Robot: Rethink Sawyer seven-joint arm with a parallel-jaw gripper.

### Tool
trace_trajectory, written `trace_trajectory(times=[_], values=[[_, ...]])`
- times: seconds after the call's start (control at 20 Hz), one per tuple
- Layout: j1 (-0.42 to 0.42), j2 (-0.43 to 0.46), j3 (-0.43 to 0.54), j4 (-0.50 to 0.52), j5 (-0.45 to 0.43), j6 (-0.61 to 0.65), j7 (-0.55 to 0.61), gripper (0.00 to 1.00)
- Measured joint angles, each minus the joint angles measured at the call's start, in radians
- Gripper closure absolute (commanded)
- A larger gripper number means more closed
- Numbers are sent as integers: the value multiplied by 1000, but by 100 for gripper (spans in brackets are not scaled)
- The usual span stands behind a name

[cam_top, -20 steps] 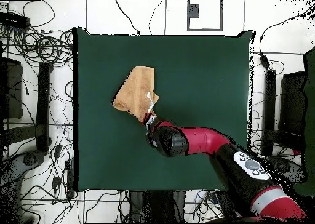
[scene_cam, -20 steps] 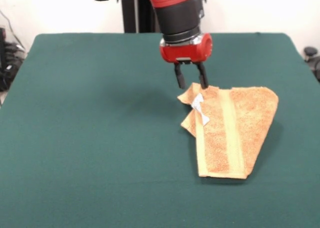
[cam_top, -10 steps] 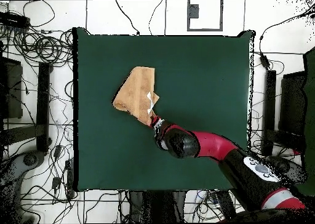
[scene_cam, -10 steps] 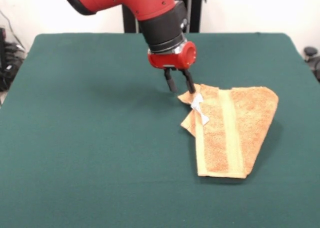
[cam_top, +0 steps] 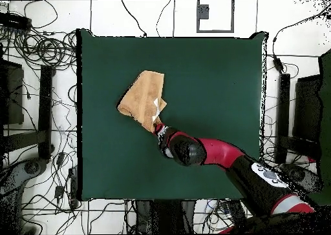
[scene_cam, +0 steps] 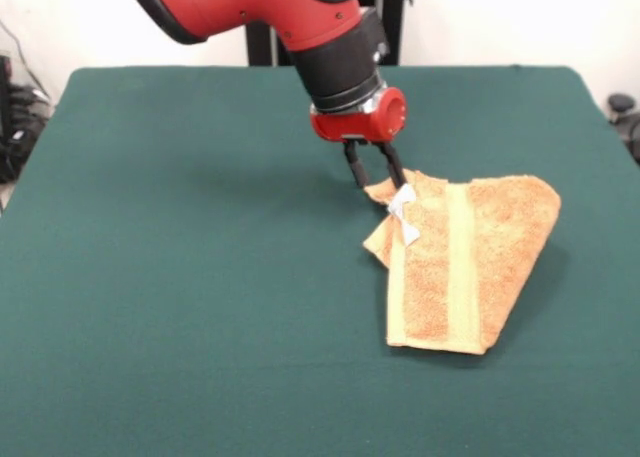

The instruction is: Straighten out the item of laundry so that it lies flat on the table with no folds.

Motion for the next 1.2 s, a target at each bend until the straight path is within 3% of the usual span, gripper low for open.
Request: trace_trajectory(times=[0.5,0.95,1.0,1.2], values=[[9,-1,2,0,0,0,0,0],[115,-82,-43,1,-17,1,0,0],[130,-96,-52,1,-17,0,0,100],[144,-106,-63,1,-17,0,0,100]])
